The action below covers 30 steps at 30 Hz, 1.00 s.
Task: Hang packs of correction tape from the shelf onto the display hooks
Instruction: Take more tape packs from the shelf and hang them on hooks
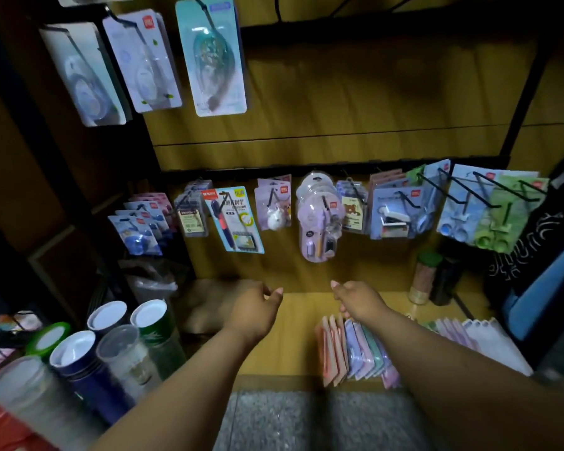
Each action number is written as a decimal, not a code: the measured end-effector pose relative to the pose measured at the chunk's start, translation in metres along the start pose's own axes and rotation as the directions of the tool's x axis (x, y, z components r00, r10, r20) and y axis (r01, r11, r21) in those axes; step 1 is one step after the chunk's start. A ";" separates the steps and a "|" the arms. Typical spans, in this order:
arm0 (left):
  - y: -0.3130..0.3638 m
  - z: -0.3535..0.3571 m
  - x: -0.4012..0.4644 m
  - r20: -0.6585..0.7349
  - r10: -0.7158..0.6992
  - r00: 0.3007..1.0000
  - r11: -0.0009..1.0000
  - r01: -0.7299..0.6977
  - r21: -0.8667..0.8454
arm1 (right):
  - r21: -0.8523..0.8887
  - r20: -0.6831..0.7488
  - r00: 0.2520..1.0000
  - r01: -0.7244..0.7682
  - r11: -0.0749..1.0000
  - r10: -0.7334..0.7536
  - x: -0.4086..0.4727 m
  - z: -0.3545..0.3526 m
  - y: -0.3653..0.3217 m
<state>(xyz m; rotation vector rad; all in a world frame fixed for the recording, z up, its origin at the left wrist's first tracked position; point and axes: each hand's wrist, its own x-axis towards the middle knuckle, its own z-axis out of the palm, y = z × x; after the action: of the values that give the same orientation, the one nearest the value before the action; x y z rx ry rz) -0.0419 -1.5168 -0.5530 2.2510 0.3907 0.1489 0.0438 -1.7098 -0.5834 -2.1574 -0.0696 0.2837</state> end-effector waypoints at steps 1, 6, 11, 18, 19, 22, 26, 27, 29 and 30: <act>-0.003 0.004 0.002 0.017 -0.007 1.000 1.000 0.007 -0.007 | 0.011 -0.006 1.000 -0.024 1.000 0.024 0.002 0.000 0.007; -0.023 0.030 0.015 0.123 -0.056 0.991 0.997 0.063 -0.052 | -0.002 -0.037 0.992 -0.119 0.993 0.119 0.010 0.010 0.037; -0.044 0.058 0.028 0.189 -0.128 0.974 0.987 0.144 -0.070 | -0.045 -0.072 0.978 -0.197 0.979 0.194 0.025 0.025 0.065; -0.092 0.101 0.045 0.287 -0.252 0.924 0.950 0.293 -0.111 | -0.163 0.003 0.930 -0.362 0.918 0.368 0.052 0.053 0.104; -0.097 0.106 0.047 0.297 -0.269 0.916 0.943 0.314 -0.113 | -0.177 0.020 0.923 -0.374 0.910 0.383 0.057 0.057 0.109; -0.111 0.120 0.052 0.330 -0.318 0.889 0.918 0.376 -0.126 | -0.216 -0.007 0.916 -0.394 0.893 0.402 0.068 0.072 0.120; -0.129 0.138 0.059 0.354 -0.349 0.868 0.906 0.410 -0.110 | -0.253 -0.049 0.924 -0.378 0.890 0.379 0.084 0.086 0.133; -0.132 0.141 0.060 0.362 -0.358 0.861 0.899 0.422 -0.115 | -0.263 -0.041 0.921 -0.384 0.885 0.388 0.087 0.090 0.137; -0.136 0.148 0.062 0.381 -0.376 0.845 0.882 0.452 -0.131 | -0.288 -0.024 0.907 -0.409 0.866 0.421 0.094 0.096 0.142; -0.137 0.151 0.063 0.389 -0.383 0.838 0.876 0.463 -0.135 | -0.288 -0.016 0.897 -0.427 0.857 0.441 0.097 0.100 0.145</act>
<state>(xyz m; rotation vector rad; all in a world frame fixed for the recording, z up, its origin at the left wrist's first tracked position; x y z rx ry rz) 0.0213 -1.5212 -0.7568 1.8622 0.6353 -0.4222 0.1067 -1.6964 -0.7731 -2.4382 0.3784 0.6225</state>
